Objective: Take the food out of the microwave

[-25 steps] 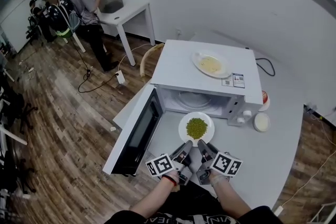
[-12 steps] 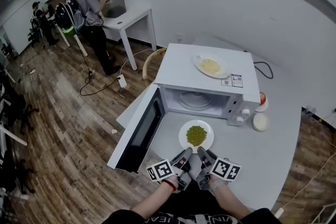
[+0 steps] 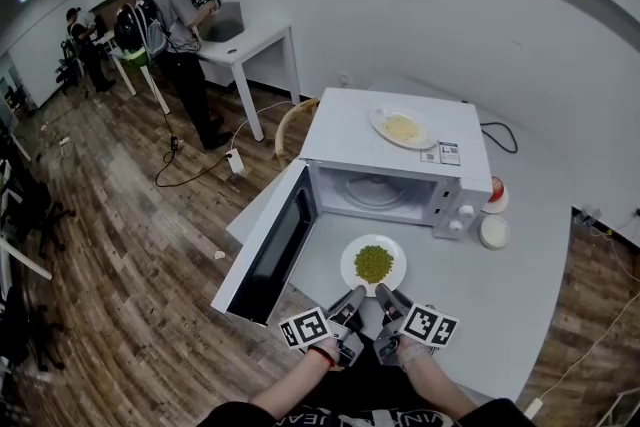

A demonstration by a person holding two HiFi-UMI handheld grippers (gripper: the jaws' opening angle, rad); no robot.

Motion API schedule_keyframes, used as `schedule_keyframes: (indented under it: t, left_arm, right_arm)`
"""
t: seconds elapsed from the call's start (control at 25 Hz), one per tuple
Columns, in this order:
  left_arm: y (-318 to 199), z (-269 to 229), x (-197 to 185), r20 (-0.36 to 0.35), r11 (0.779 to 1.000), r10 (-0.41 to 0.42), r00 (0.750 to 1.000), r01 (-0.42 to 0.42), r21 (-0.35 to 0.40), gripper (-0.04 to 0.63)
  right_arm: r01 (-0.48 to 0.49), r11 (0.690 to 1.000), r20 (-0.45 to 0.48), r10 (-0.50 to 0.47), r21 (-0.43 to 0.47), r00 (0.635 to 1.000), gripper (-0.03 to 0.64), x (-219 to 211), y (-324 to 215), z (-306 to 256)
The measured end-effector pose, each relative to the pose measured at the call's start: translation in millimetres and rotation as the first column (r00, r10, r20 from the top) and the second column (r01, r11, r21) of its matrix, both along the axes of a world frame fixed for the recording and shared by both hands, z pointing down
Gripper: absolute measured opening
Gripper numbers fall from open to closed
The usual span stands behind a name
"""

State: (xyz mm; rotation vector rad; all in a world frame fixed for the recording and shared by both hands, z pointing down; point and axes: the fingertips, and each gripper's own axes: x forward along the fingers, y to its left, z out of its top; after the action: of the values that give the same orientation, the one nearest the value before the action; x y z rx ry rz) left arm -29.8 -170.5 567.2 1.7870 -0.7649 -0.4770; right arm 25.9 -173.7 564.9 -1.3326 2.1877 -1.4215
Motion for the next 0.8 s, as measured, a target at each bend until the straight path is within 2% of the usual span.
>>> schedule_keyframes:
  t: [0.8]
  left_arm:
    - [16.3, 1.4, -20.0, 0.010, 1.000, -0.021, 1.000, 0.021, 0.003, 0.048]
  right_arm:
    - [0.041, 0.999, 0.000, -0.041, -0.021, 0.999, 0.101, -20.3, 13.7, 1.4]
